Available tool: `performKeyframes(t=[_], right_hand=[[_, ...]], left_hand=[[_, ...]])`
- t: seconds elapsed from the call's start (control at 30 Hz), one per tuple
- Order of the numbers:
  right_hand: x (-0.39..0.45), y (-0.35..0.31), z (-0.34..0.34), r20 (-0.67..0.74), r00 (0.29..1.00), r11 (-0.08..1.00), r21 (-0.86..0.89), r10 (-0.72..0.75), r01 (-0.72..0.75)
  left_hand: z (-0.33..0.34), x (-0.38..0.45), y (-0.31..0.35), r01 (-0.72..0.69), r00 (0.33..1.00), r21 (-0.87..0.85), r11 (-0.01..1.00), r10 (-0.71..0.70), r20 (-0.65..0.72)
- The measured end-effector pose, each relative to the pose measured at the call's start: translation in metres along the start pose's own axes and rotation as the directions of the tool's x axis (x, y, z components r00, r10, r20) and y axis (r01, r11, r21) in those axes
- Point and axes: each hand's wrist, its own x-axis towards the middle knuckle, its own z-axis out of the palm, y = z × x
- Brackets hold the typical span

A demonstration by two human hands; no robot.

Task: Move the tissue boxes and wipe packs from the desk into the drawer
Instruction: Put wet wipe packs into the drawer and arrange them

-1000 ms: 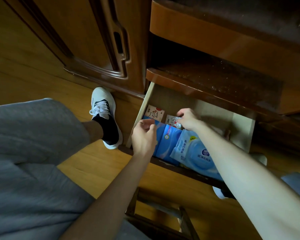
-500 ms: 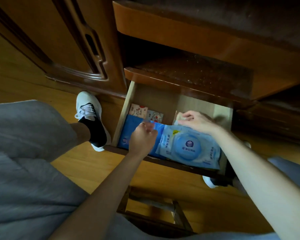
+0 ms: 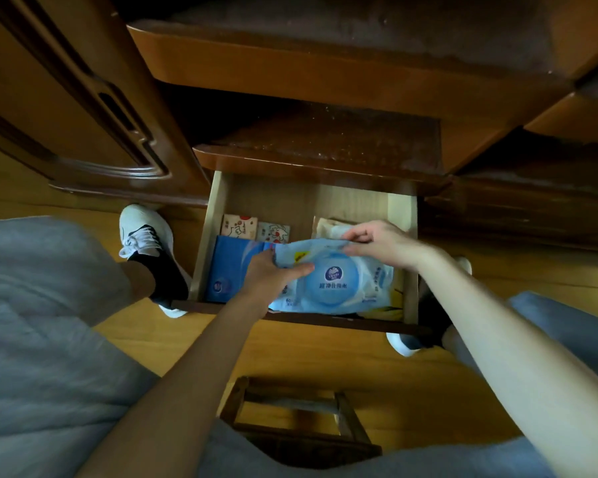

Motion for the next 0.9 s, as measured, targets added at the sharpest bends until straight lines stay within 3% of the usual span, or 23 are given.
performKeyframes(t=[0.07,0.13,0.2,0.27,0.33,0.47,0.67,0.9], right_hand=[[0.012,0.0,-0.001,-0.099,0.995,0.995,0.096,0.015,-0.005],[0.029,0.002,0.001,-0.212,0.975,0.995,0.079,0.071,-0.056],[0.048,0.013,0.003,-0.305,0.941,0.981,-0.083,0.144,-0.176],[0.062,0.027,0.008,-0.282,0.936,0.923,-0.257,0.212,-0.287],[0.07,0.038,0.014,-0.21,0.949,0.862,-0.405,0.236,-0.304],[0.077,0.043,0.016,-0.244,0.958,0.67,-0.687,0.153,-0.282],[0.049,0.045,0.005,-0.198,0.979,0.799,-0.582,0.042,-0.152],[-0.017,0.011,-0.018,-0.192,0.973,0.859,-0.512,-0.131,0.015]], left_hand=[[-0.005,0.001,0.005,-0.058,0.996,0.038,0.998,0.061,-0.065],[-0.015,0.002,0.01,-0.118,0.978,0.107,0.987,0.134,-0.162],[-0.028,0.003,0.012,-0.146,0.946,0.16,0.976,0.185,-0.267],[-0.044,0.005,0.013,-0.125,0.925,0.202,0.971,0.188,-0.33],[-0.056,0.005,0.011,-0.088,0.915,0.201,0.976,0.159,-0.37],[-0.065,0.007,0.015,-0.049,0.874,0.188,0.981,0.133,-0.467],[-0.061,0.009,0.03,-0.149,0.813,0.07,0.986,0.163,-0.559],[-0.05,0.005,0.036,-0.192,0.821,0.195,0.962,0.266,-0.505]])
